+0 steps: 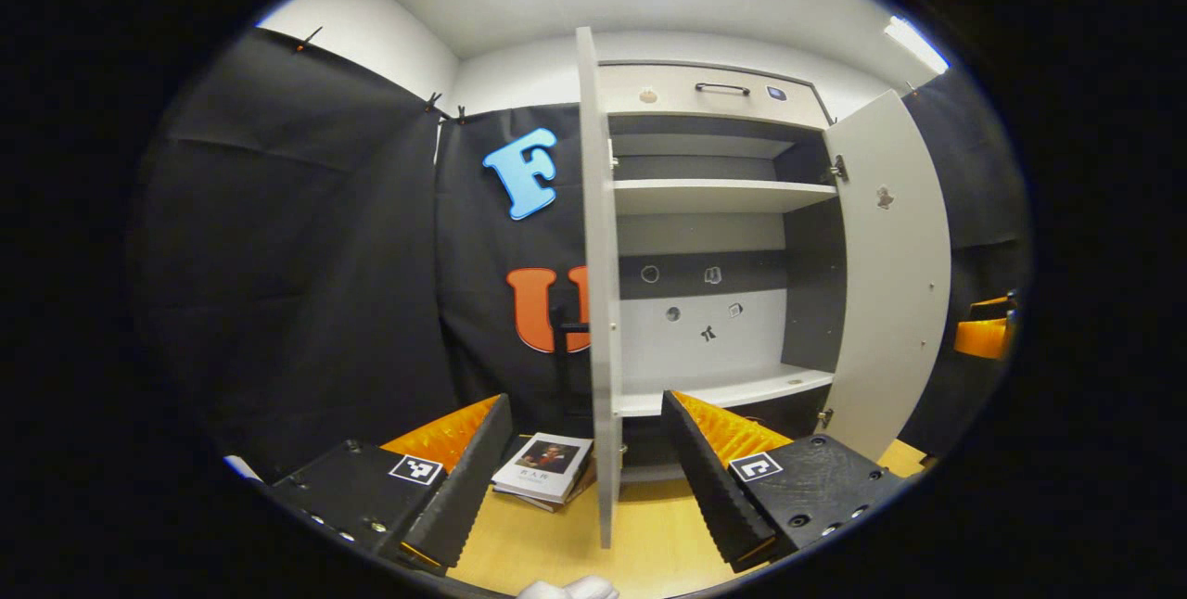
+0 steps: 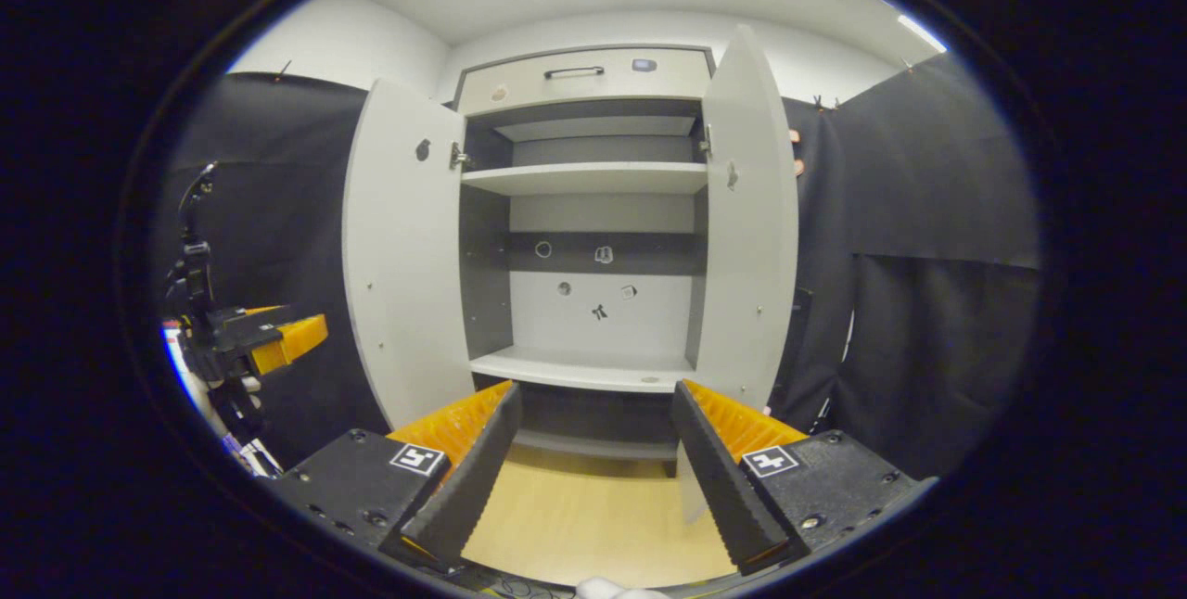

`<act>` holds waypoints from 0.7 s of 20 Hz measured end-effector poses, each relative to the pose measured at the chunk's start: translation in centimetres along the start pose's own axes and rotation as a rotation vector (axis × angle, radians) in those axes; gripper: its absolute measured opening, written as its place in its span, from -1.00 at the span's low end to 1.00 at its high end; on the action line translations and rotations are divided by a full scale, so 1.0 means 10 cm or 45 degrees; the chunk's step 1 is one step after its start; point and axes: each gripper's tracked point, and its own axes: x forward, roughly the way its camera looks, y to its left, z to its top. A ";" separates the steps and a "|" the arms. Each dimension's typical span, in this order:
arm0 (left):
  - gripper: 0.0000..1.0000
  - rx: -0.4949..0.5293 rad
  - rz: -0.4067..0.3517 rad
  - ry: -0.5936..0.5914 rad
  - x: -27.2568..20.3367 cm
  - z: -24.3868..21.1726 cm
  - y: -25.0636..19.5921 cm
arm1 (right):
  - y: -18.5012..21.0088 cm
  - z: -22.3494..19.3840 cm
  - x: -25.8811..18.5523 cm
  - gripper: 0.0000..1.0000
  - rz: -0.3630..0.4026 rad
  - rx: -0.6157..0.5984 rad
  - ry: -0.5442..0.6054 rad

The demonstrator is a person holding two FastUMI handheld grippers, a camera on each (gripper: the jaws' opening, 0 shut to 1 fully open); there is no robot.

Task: Open the right door of the double-door shoe cabinet with the right hand, and open the left door with the left hand.

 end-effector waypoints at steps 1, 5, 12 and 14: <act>0.92 0.002 -0.021 -0.004 -0.01 0.04 -0.11 | -0.04 0.01 0.00 1.00 -0.025 0.001 -0.005; 0.92 -0.049 -0.082 -0.016 -0.03 0.11 -0.48 | -0.19 0.00 0.00 1.00 -0.110 -0.002 -0.015; 0.92 -0.089 -0.098 -0.015 -0.10 0.07 -0.66 | -0.34 -0.03 -0.04 1.00 -0.184 0.003 -0.027; 0.93 -0.079 -0.094 -0.016 -0.12 0.08 -0.66 | -0.35 -0.03 -0.04 1.00 -0.188 0.013 -0.025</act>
